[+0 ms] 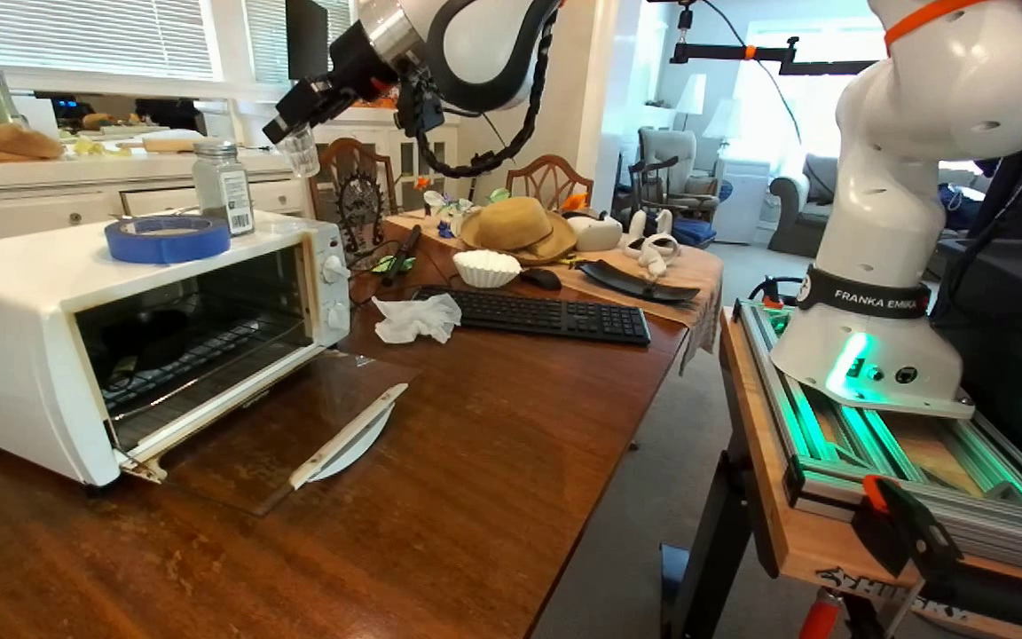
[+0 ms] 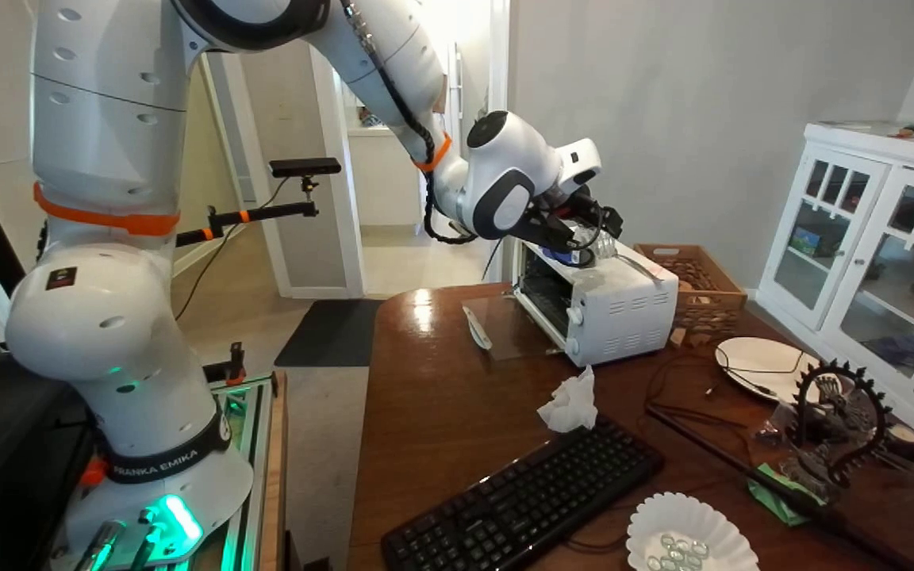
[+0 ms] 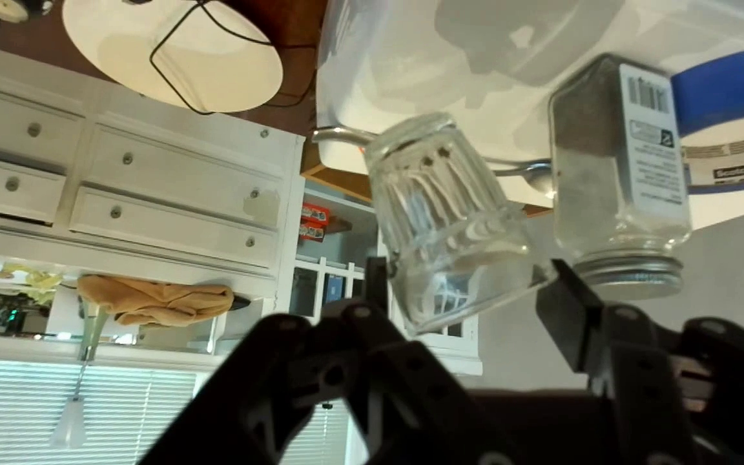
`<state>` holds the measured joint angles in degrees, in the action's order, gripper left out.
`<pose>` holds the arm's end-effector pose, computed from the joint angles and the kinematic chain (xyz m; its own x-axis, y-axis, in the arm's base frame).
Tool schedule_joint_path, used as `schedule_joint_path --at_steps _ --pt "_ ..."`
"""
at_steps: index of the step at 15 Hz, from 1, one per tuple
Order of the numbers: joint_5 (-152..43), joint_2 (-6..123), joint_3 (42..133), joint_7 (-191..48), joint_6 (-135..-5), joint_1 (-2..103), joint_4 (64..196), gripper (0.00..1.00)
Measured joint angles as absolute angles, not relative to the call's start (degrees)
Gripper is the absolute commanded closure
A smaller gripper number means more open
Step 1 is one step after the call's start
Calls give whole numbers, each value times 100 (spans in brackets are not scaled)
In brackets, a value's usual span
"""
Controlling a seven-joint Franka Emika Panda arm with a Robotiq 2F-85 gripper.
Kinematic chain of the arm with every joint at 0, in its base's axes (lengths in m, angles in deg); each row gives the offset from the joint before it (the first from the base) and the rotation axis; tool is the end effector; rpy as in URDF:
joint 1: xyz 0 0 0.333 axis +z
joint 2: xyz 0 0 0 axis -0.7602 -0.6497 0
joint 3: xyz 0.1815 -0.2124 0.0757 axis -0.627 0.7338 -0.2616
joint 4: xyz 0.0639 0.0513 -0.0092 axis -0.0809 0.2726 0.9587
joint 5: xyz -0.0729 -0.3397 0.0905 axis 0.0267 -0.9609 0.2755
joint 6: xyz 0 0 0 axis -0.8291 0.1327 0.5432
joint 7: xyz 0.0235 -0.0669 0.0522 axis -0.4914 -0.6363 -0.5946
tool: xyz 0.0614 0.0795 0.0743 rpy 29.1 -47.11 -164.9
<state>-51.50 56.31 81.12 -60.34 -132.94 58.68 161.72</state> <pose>0.5883 0.1178 0.3518 0.5465 0.2158 0.8092 0.2610 -0.9620 0.0803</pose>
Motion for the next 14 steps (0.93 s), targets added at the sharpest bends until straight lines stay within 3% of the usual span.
schedule_joint_path --at_steps 5,14 --pt "-6023 5393 6539 -6606 -13346 4377 16176 65" --pt "-6402 4848 5762 -6799 -14105 2960 16194 65"
